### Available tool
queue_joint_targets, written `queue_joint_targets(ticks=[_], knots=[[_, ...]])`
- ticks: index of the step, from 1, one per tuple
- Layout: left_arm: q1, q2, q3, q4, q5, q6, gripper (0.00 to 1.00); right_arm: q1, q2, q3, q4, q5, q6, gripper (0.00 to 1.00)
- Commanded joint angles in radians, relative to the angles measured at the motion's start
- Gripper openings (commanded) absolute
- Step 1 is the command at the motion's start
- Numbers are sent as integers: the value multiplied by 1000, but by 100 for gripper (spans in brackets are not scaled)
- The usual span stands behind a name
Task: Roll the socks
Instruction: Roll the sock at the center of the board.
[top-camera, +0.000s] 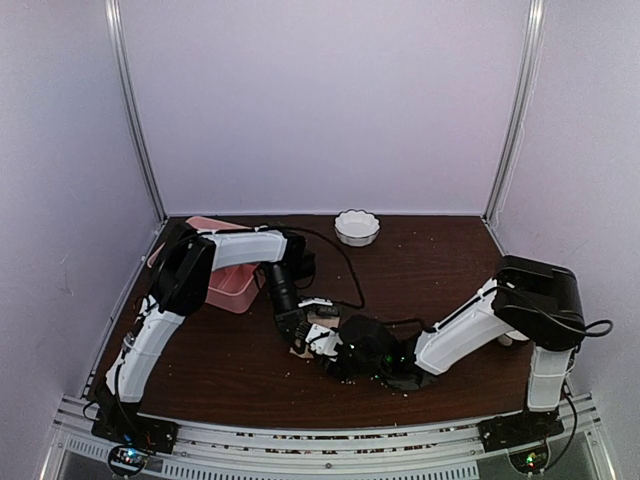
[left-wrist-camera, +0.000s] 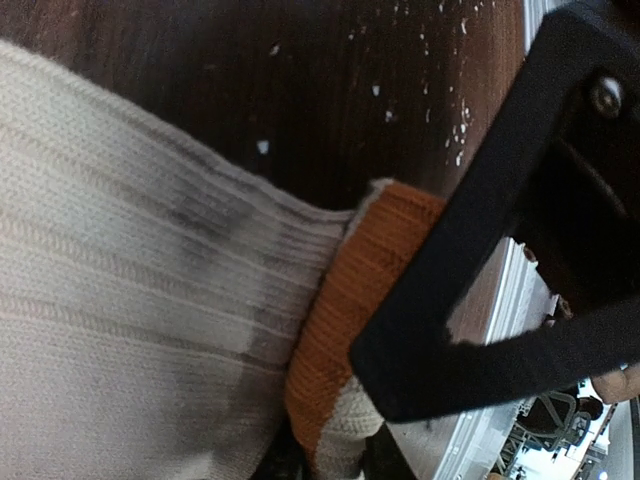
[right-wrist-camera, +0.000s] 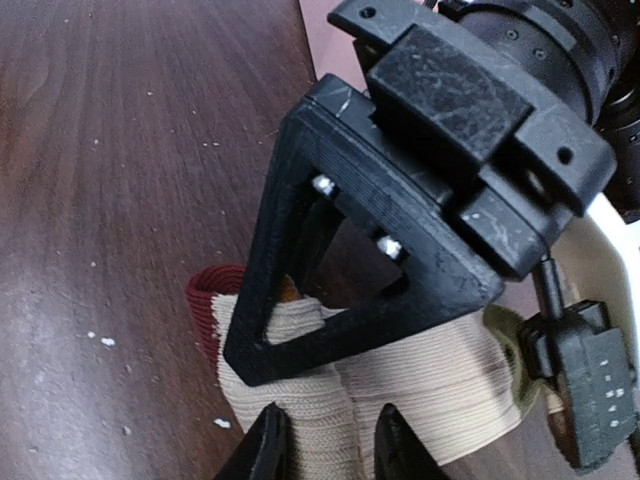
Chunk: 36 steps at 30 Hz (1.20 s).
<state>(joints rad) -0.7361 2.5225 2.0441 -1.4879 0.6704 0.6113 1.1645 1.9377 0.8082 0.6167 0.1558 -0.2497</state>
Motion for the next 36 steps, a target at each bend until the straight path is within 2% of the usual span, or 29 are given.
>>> queue_joint_targets(ticks=[1,7,10,12,14,15,16,21,23,28,33,36], knots=[[-2,71,-23,49,-142,8,20,-15,52,44,-86,-81,1,26],[-2,-23,-119,175,-155,13,35,-65,94,73,-142,-196,146,10],[-2,-86,-175,241,-179,25,43,-120,107,80,-178,-318,261,2],[-1,-150,-237,310,-195,34,51,-157,113,68,-182,-412,338,0],[1,-224,-310,391,-209,39,65,-182,120,42,-172,-466,396,0],[2,-262,-348,428,-213,44,86,-187,123,27,-169,-476,418,0],[4,-301,-388,468,-216,50,97,-189,125,15,-169,-486,433,0],[4,-522,-606,704,-200,100,98,-195,142,24,-253,-525,494,0],[-3,-572,-645,751,-208,113,98,-202,149,25,-262,-548,525,0],[-7,-619,-674,790,-241,133,98,-233,178,35,-289,-554,609,0],[-41,-688,-773,809,-194,254,98,-280,216,29,-313,-552,677,0],[-72,-688,-796,803,-218,298,92,-304,233,20,-320,-554,708,0]])
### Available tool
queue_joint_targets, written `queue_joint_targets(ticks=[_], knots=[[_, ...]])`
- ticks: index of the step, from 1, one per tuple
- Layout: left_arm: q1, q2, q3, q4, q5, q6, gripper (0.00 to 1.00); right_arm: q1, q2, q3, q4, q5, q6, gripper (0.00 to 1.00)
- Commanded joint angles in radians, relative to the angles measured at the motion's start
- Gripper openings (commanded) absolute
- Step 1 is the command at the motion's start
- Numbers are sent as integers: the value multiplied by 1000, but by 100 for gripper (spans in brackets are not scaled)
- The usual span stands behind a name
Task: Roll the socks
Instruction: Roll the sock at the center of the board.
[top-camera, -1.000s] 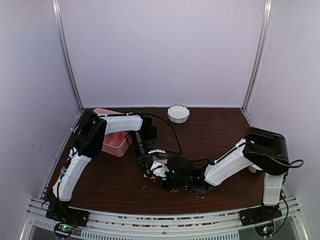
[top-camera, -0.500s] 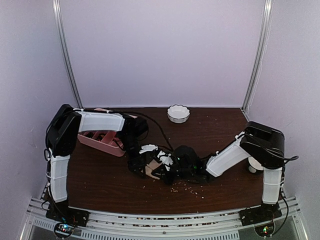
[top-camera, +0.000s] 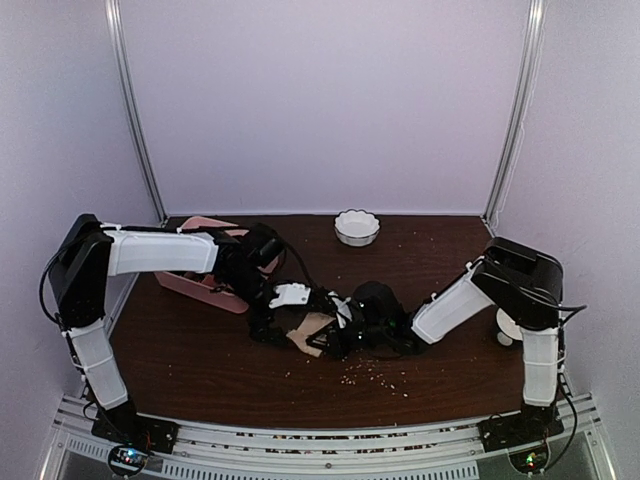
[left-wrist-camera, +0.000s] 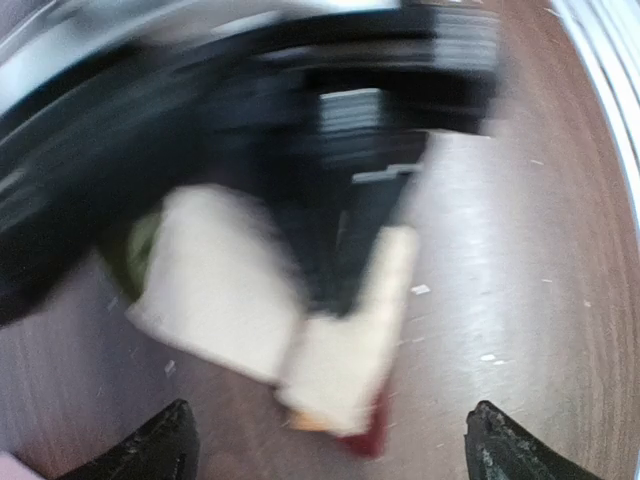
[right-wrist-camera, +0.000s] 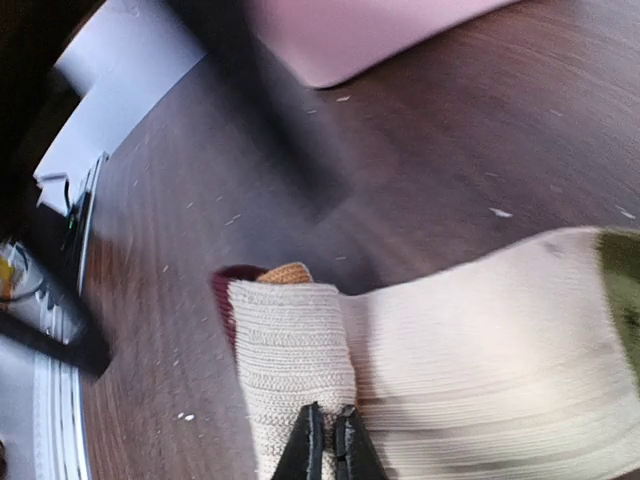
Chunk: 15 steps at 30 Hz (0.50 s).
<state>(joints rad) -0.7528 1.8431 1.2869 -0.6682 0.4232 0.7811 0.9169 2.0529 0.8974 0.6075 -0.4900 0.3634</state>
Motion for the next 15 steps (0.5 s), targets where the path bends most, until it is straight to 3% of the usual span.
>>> queue_joint_targets(ticks=[1,8,15], knots=[[-60,-10,-46,-11,25,133,90,-64,124,-70,-314,89,102,0],[-82,-25,-90,97,-75,151,81,-77,133,-84,-322,54,102,0],[-82,-19,-69,123,-110,156,79,-75,122,-77,-318,22,78,0]])
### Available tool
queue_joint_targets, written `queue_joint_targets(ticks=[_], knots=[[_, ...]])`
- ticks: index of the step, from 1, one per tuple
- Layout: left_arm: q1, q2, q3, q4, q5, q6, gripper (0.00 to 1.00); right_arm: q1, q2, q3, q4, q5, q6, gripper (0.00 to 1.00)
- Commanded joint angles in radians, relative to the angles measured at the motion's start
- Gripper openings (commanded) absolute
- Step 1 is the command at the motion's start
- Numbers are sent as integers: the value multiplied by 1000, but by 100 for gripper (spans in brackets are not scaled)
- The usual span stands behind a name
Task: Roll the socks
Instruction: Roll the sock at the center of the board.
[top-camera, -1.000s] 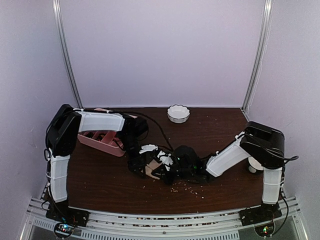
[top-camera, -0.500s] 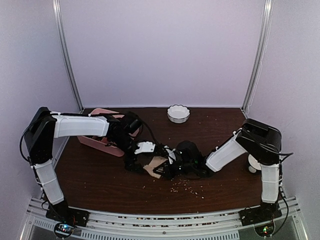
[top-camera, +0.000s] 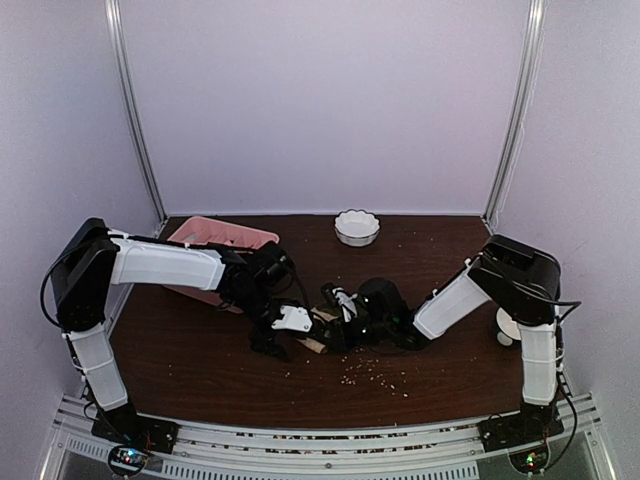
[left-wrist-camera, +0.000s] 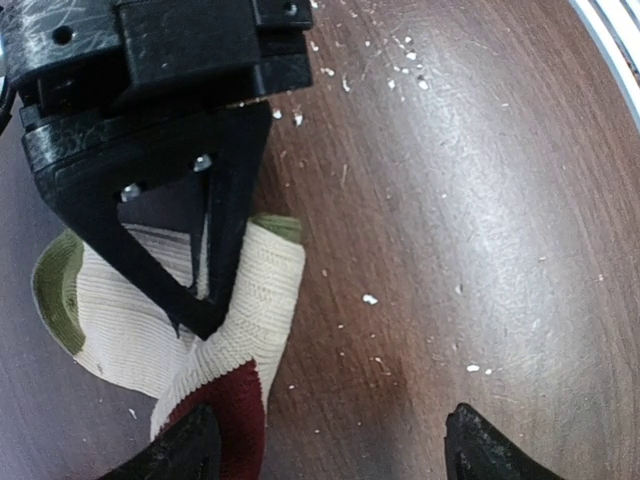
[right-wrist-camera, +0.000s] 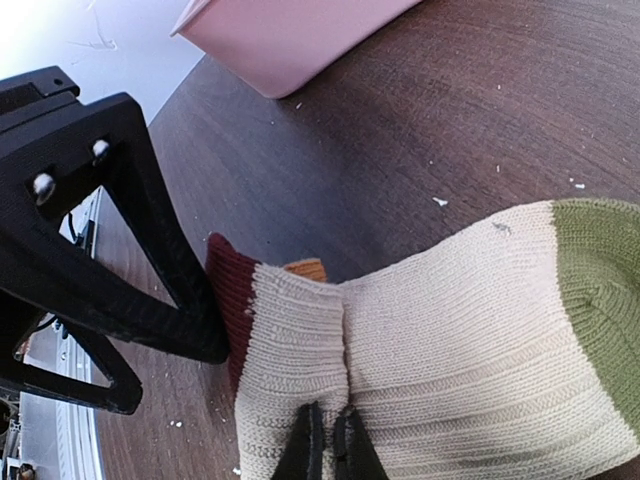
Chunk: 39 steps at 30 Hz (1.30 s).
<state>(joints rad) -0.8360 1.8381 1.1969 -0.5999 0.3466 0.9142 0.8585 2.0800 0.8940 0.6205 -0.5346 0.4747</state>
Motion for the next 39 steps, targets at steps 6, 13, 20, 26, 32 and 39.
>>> queue_joint_targets(ticks=[6,13,20,26,32,39], knots=[[-3,-7,33,87,-62,30,78,-17,88,-80,-314,60,-37,0],[-8,-41,40,124,-56,27,74,-15,114,-88,-288,46,-24,0],[-11,44,63,96,-83,59,67,-16,124,-95,-252,27,-11,0],[-11,109,74,82,-119,84,56,-16,125,-104,-209,-1,15,0],[-12,153,106,55,-119,64,39,-16,113,-113,-187,-26,19,0],[-11,191,185,-151,13,43,19,-17,16,-197,-116,31,6,11]])
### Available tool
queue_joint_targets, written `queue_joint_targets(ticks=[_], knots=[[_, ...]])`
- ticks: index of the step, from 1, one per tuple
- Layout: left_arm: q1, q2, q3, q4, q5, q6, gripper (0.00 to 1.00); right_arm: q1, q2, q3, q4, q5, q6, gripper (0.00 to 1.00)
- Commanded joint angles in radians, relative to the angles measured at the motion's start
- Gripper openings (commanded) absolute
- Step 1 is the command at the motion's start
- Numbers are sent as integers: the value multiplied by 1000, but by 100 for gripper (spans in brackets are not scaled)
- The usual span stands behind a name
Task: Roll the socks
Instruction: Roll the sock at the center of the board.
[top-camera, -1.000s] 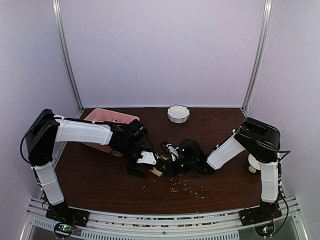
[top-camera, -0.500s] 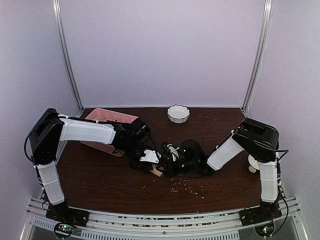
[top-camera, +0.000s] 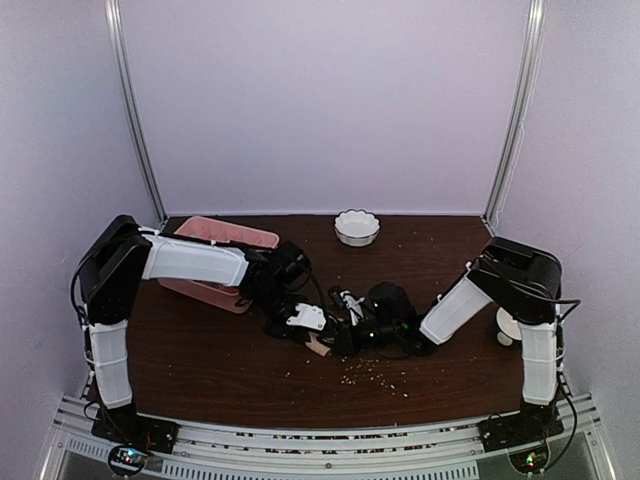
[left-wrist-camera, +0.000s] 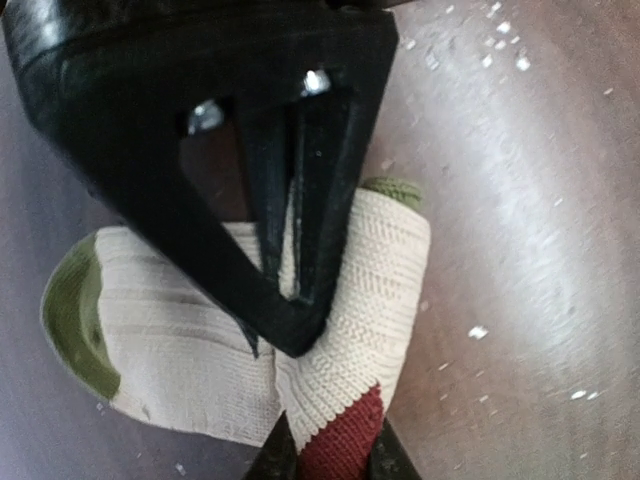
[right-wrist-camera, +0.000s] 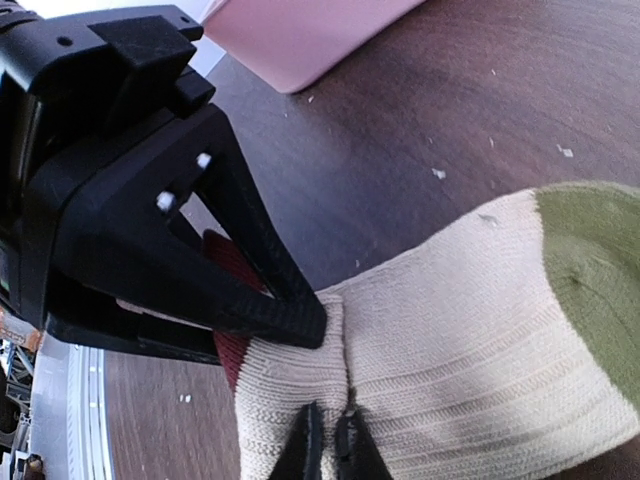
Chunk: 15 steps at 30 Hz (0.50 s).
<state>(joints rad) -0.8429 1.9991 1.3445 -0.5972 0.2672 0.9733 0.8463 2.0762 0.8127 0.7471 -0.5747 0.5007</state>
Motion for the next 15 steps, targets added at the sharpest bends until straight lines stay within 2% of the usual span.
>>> queue_joint_targets(ticks=[1,8,12,14,15], knots=[[-4,37,47,-192,117,-23,18,-5,2,-133,-226,84,-25,13],[7,142,156,-439,275,-97,13,-5,-110,-240,-94,146,-35,20],[34,208,215,-515,335,-153,14,-4,-181,-333,27,227,-36,26],[55,244,253,-551,369,-178,14,-5,-235,-381,88,294,-39,42],[65,260,268,-570,388,-180,14,-4,-265,-408,118,331,-46,77]])
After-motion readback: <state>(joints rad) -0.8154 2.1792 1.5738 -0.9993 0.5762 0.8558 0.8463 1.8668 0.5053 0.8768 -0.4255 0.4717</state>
